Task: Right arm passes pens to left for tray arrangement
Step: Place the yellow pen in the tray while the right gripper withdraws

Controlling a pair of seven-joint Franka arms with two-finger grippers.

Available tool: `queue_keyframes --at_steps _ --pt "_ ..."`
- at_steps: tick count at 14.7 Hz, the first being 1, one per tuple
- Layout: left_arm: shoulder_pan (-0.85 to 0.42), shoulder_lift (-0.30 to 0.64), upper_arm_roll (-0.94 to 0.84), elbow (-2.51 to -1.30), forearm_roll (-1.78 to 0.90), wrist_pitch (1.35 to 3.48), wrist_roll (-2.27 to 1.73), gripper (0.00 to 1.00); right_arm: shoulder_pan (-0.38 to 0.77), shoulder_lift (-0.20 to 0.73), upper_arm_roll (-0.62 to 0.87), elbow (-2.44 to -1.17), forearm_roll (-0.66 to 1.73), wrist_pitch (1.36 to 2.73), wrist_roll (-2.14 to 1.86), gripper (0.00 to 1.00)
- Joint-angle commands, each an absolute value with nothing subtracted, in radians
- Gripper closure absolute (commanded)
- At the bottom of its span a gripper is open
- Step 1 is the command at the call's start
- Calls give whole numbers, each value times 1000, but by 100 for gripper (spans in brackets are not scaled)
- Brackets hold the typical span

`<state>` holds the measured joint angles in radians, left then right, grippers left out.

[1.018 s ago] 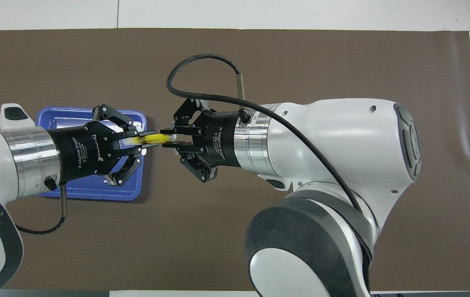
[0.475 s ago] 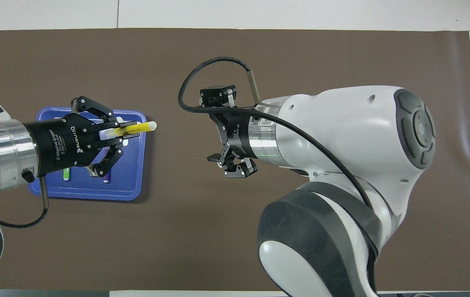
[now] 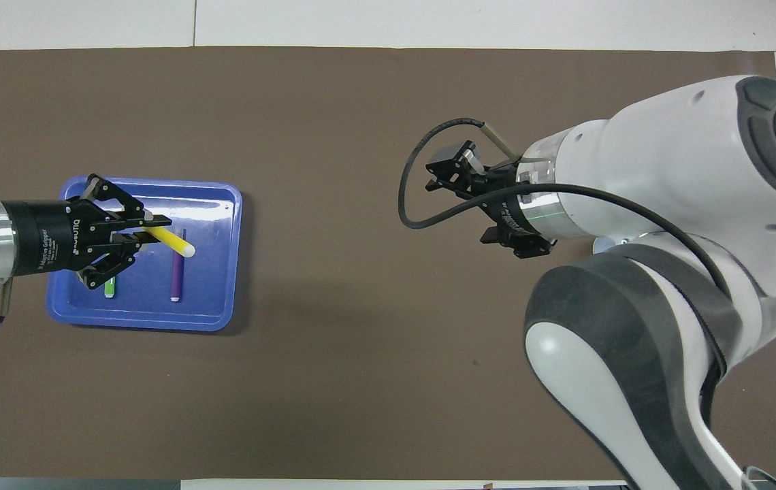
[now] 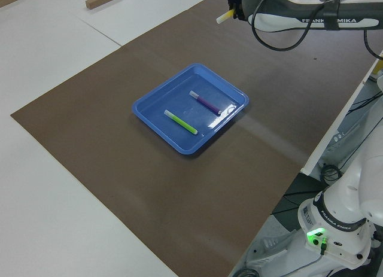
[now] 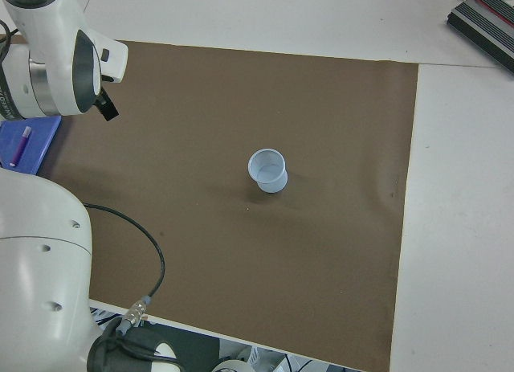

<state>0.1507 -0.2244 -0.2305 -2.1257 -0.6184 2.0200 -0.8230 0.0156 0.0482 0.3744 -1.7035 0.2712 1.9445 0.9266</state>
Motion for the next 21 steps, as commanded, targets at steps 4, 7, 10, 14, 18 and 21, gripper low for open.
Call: queue_keyframes --at_steps 4,7,10,14,18,21 --pt "213 -39 -235 -2108 -317 1959 -332 100 8 -44 209 -1881 128 1956 393 0" --pt "216 78 -230 -2077 -129 1991 -152 100 8 -43 126 -1882 22 1948 250 0" --pt "216 158 -232 -2077 -6 2072 -111 100 9 -43 71 -1861 -48 1934 198 0" --pt "219 215 -230 -2077 40 2135 -86 100 8 -34 28 -1746 -48 1792 178 0" --pt "221 222 -230 -2086 40 2160 -86 100 8 -34 -11 -1665 -48 1671 117 0" --pt "221 222 -230 -2089 40 2171 -86 86 14 -41 -14 -1641 -46 1585 117 0"
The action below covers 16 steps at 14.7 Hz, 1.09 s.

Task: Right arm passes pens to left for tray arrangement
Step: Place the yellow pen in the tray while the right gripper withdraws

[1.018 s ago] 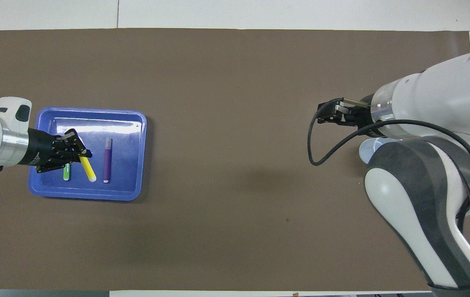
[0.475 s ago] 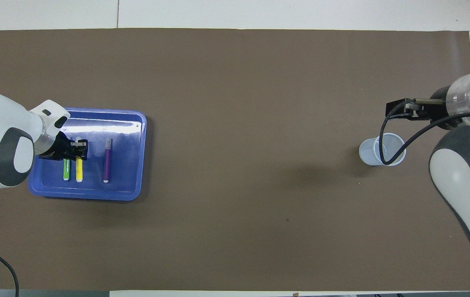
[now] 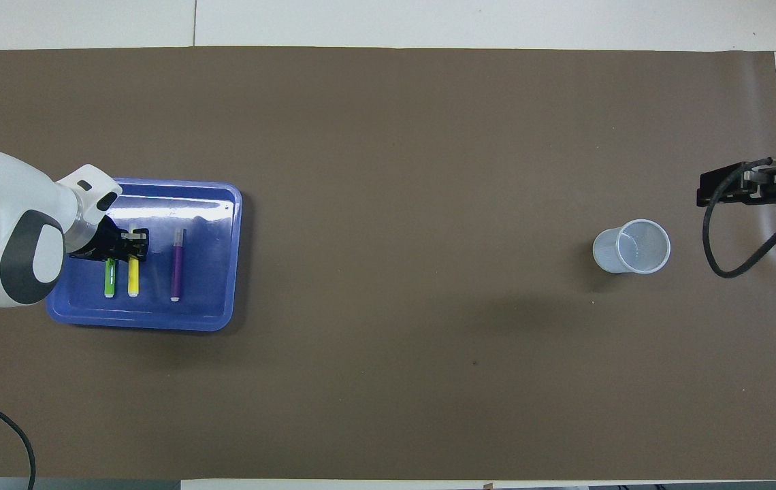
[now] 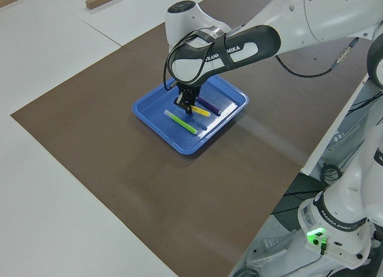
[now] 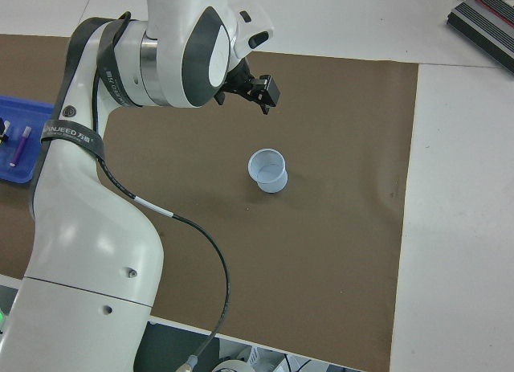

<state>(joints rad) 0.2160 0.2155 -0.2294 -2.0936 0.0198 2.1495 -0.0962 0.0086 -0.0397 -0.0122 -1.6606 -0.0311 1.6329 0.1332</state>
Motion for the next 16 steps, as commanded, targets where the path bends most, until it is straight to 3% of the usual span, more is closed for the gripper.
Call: queue_keyframes --at_steps 1,2,13,15,16 --pt "221 222 -230 -2097 40 2175 -84 50 18 -43 -14 -1641 -46 1568 118 0" --pt "221 221 -230 -2100 40 2181 -84 40 28 -43 -15 -1641 -45 1562 118 0" --pt "232 221 -230 -2095 40 2171 -84 37 40 -52 -15 -1651 -31 1519 124 0" --pt "227 215 -232 -2066 40 2119 -84 0 40 -52 -15 -1652 -31 1520 127 0" --pt "229 210 -233 -2030 40 2062 -84 0 40 -52 -15 -1652 -31 1520 126 0"
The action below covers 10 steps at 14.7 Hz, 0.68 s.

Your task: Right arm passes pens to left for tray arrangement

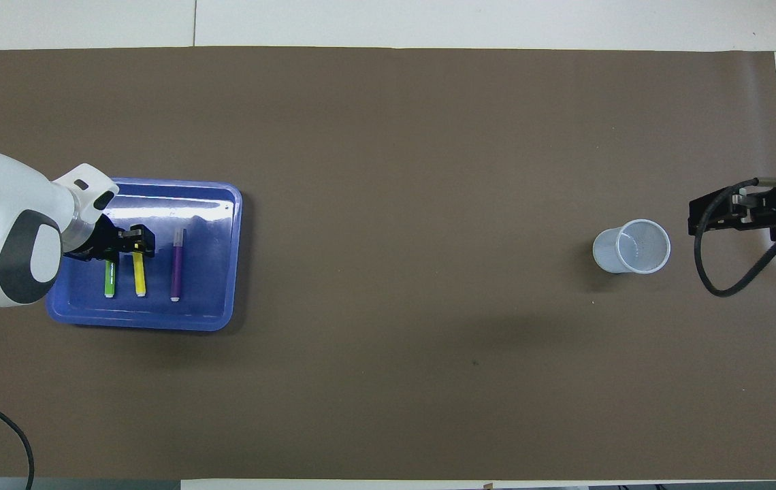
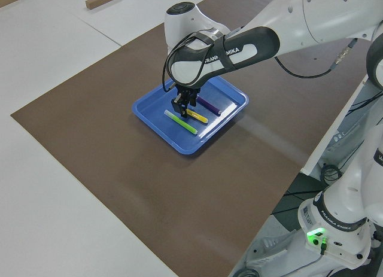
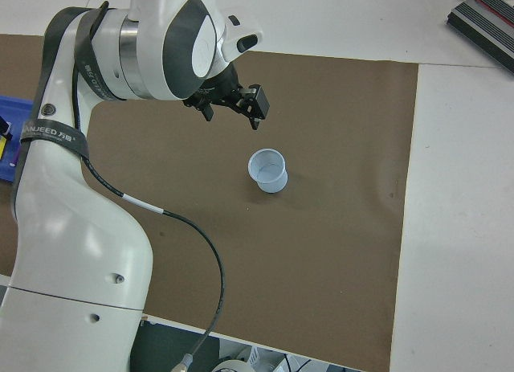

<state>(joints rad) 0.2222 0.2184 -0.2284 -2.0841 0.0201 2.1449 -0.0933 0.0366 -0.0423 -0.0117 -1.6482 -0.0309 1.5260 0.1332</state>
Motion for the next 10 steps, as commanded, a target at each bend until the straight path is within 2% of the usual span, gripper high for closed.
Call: queue_keyframes --at_steps 1,6,10 --pt "226 209 -236 -1976 40 1984 -84 0 40 -52 -15 -1652 -31 1517 121 0" --pt "215 158 -239 -1746 18 1674 -100 0 37 -54 -15 -1654 -31 1517 121 0" --pt "209 25 -249 -1706 6 1571 -127 0 32 -54 -15 -1654 -31 1517 120 0"
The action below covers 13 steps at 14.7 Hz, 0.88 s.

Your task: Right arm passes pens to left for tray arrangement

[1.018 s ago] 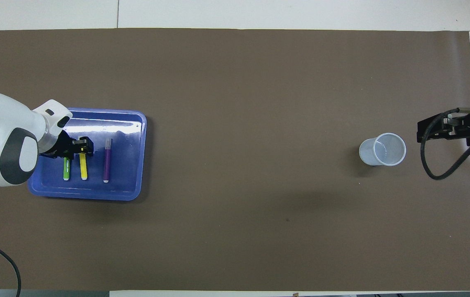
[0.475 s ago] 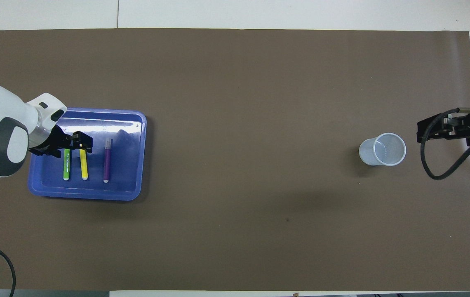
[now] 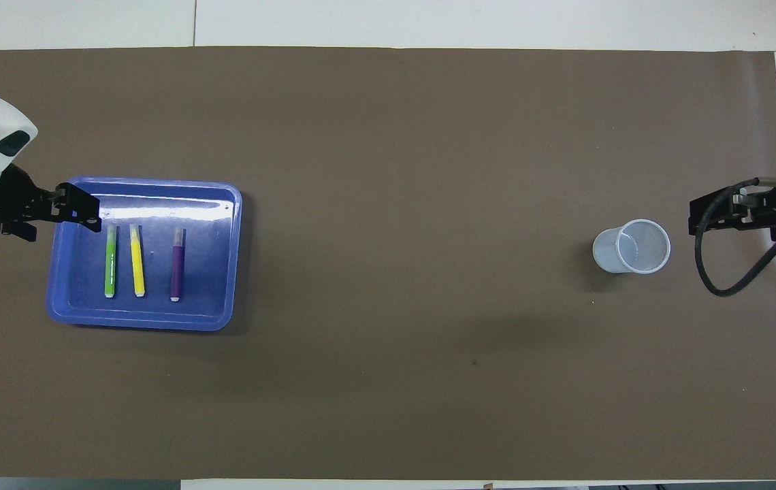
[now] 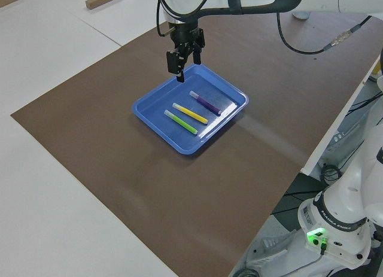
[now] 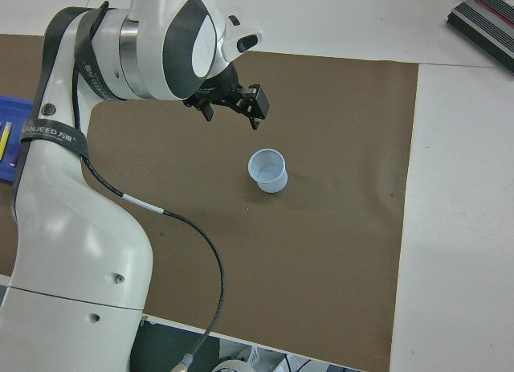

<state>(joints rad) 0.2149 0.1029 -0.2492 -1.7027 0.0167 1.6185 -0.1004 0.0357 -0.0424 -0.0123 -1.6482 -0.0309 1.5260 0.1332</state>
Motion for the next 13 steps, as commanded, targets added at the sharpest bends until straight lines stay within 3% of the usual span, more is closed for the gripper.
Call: queue_keyframes --at_steps 1,6,9,13 --pt "206 -9 -250 -1704 5 1545 -141 0 32 -54 -15 -1654 -31 1517 120 0" --pt "132 -71 -224 -1709 5 1485 -152 0 32 -54 -15 -1654 -31 1517 121 0" --pt "-73 -49 -41 -1642 -1 1429 -183 0 32 -54 -15 -1654 -31 1517 120 0" --pt "-205 -6 87 -1532 -51 1322 -187 0 32 -54 -15 -1654 -31 1517 120 0"
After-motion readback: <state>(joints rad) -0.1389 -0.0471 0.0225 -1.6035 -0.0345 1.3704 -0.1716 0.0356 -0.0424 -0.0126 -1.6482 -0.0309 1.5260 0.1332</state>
